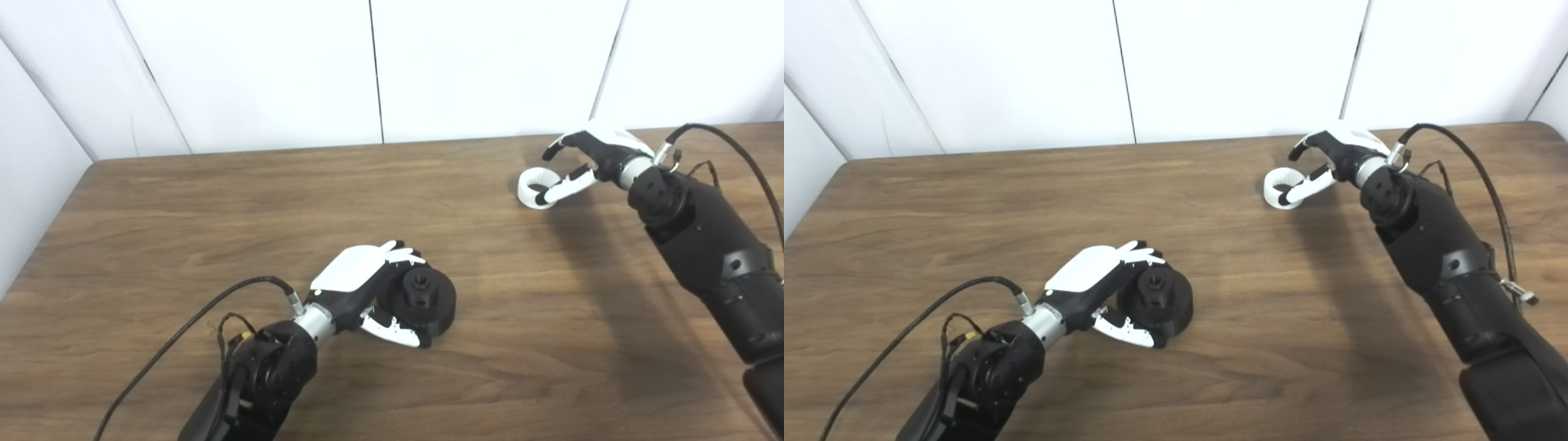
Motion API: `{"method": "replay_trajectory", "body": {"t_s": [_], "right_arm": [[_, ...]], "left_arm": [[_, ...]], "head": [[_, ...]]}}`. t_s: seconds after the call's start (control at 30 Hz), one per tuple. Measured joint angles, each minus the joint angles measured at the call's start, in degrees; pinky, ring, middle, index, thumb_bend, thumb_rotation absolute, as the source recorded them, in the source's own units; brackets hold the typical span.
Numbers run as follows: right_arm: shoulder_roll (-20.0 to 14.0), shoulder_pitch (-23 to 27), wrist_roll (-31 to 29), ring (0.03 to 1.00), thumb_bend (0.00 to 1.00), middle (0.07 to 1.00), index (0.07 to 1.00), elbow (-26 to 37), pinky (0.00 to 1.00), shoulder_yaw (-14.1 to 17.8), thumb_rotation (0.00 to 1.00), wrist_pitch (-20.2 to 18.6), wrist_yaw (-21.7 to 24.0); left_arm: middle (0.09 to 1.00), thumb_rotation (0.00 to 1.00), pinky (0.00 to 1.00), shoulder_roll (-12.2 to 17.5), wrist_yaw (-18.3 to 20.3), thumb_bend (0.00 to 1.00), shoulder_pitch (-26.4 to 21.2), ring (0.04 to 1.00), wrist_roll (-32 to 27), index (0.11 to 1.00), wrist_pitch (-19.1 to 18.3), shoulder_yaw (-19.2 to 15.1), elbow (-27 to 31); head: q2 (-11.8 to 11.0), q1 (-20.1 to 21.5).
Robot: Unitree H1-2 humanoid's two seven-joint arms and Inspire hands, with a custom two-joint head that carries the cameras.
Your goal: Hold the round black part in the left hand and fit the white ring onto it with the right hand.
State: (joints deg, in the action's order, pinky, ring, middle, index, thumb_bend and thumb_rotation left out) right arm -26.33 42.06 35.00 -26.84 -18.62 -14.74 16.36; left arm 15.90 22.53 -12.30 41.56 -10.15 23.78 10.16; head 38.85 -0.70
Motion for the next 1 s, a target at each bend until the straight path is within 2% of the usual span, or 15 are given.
{"method": "replay_trajectory", "body": {"t_s": [0.63,0.83,1.0], "right_arm": [[1.07,-0.21,0.00,0.989,0.87,0.910,0.737,-1.60,0.90,-0.46,0.33,0.15,-1.27],[1.37,-0.20,0.94,0.983,0.87,0.904,0.729,-2.91,0.88,-1.75,0.32,0.19,-1.51],[1.47,-0.18,1.31,0.979,0.86,0.899,0.719,-3.61,0.87,-1.80,0.32,1.29,-2.57]], "left_arm": [[0.920,0.40,0.92,0.01,0.11,1.00,0.00,0.985,0.12,0.797,-0.11,-0.01,0.06],[0.920,0.40,0.92,0.01,0.15,1.00,0.00,0.987,0.16,0.797,-0.17,0.00,0.10],[0.923,0.40,0.93,0.02,0.25,1.00,0.00,0.989,0.15,0.799,-0.27,-0.03,0.17]], "head": [[0.18,-0.18],[0.26,-0.35],[0.35,-0.26]]}}
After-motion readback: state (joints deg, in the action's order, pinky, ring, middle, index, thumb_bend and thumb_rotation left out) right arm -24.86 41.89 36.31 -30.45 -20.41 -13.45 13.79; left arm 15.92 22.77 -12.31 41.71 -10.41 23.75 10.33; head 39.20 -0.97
